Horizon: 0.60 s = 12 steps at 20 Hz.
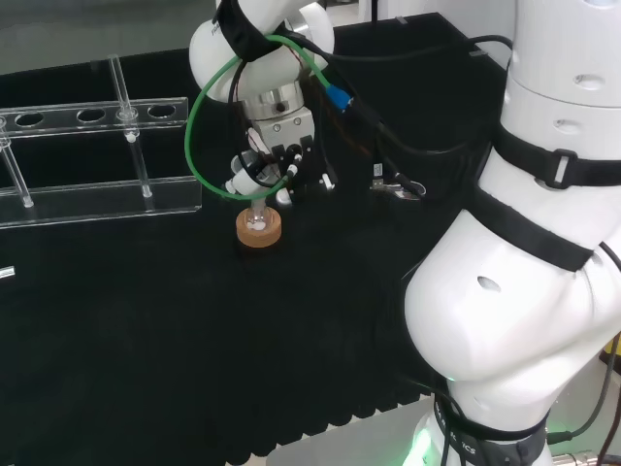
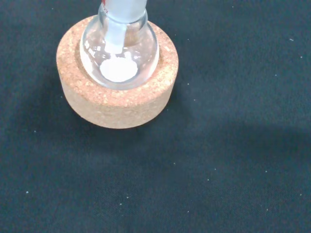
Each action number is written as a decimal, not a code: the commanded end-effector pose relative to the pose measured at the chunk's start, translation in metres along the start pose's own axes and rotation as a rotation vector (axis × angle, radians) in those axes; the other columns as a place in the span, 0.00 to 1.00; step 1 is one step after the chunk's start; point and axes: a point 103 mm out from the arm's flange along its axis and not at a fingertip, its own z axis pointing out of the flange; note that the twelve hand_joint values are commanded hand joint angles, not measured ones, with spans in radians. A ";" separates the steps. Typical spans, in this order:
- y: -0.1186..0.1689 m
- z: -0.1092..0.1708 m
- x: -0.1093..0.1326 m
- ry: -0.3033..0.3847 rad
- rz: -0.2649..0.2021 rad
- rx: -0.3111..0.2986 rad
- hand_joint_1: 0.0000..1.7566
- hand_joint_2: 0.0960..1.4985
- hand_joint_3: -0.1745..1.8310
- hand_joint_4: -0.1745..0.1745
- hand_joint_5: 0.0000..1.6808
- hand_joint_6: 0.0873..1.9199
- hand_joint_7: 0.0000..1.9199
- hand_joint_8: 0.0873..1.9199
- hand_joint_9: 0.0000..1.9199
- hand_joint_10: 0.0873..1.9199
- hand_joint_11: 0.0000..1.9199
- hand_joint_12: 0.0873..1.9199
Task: Remove the funnel from the round-bottom flask.
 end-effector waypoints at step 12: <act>-0.008 -0.006 0.001 -0.022 -0.035 -0.233 0.50 0.63 0.13 0.00 0.33 0.60 0.41 0.74 0.79 0.46 1.00 0.35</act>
